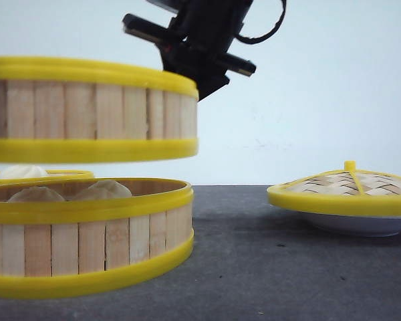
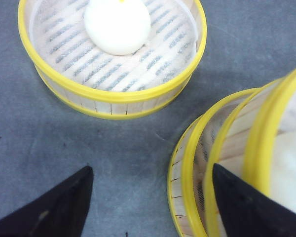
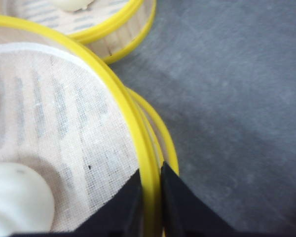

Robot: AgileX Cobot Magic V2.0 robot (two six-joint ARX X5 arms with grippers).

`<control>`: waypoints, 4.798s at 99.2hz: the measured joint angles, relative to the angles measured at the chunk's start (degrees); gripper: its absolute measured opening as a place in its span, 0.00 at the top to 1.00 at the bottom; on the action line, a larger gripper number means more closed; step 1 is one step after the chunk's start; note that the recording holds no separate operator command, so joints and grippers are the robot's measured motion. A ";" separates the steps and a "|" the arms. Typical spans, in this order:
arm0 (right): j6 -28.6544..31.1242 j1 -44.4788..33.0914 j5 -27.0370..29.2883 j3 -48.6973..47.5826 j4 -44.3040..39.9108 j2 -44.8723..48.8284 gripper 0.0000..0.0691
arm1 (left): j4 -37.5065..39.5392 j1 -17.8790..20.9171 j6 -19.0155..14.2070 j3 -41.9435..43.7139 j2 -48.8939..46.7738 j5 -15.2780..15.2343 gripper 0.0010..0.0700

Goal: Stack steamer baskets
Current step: 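Carry the basket over the nearest large basket and lower it on, then open the right gripper and raise it away from the stack, then grasp the rim of the one-bun basket with the left gripper and lift, then carry the basket over the stack and lower it on top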

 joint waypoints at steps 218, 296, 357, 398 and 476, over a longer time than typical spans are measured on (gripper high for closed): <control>-5.66 -3.52 2.36 0.55 -13.18 -18.47 0.58 | 11.19 11.23 0.00 8.31 16.94 0.44 0.40; -4.33 -23.98 6.84 -20.13 -30.01 -52.46 0.58 | 12.04 14.78 0.07 24.74 52.65 0.13 0.62; -1.90 -23.98 6.71 -20.15 -33.86 -54.12 0.58 | 11.91 16.06 0.42 27.26 53.31 2.03 0.97; -1.62 -23.98 6.69 -20.15 -35.12 -54.18 0.58 | -0.66 16.41 2.82 44.65 53.33 4.66 0.97; -2.21 -23.98 6.69 -20.15 -34.71 -54.18 0.58 | -20.17 9.07 9.29 57.29 35.43 11.15 0.97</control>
